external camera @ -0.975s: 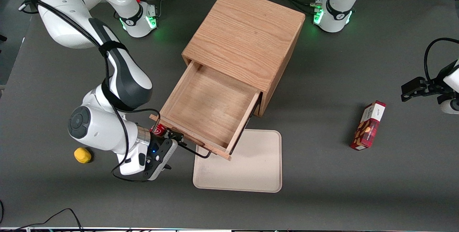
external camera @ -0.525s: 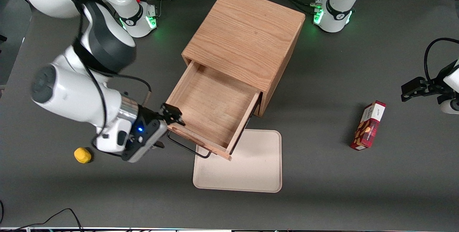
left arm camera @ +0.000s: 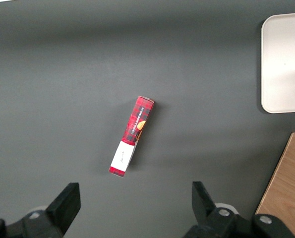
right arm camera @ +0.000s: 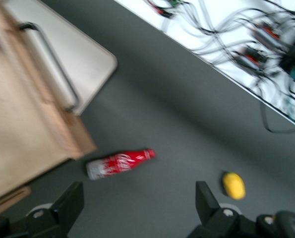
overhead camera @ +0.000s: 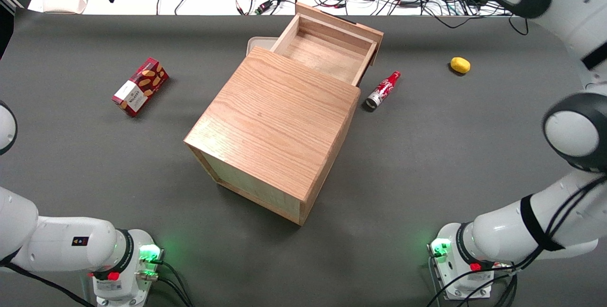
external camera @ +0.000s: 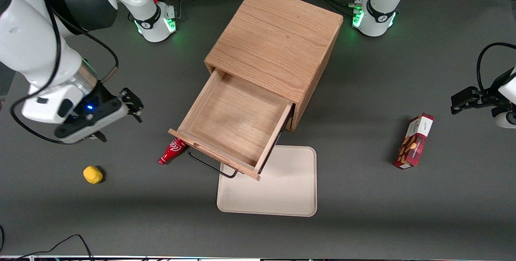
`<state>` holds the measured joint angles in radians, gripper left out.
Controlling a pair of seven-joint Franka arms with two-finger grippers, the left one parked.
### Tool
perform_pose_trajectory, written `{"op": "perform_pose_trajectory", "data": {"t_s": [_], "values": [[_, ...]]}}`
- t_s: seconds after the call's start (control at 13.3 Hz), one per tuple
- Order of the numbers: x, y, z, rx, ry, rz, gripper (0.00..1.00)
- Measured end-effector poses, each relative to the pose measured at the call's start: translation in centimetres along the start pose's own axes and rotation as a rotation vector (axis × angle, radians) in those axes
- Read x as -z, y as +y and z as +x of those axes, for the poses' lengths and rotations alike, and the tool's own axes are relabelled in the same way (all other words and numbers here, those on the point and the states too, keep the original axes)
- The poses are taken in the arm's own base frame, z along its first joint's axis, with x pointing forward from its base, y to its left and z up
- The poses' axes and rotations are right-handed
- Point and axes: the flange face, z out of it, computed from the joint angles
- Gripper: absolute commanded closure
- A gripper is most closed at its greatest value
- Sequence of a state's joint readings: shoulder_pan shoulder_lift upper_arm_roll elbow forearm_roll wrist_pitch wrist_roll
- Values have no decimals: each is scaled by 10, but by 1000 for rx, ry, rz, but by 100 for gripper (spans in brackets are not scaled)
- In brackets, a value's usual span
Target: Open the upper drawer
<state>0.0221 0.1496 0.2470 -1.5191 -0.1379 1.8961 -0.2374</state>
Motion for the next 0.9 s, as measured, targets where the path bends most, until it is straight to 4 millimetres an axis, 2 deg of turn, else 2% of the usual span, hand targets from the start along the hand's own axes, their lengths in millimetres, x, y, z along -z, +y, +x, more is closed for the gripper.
{"op": "perform_pose_trajectory", "data": {"t_s": [0.3,0.6,0.75,0.9], "values": [[-37,71,-89,-160,-15,-65,0],[-46,122,-151,-373,-139,96,0],[-44,129,-160,-410,-185,127,0],[-32,130,-151,-523,-211,124,0]]}}
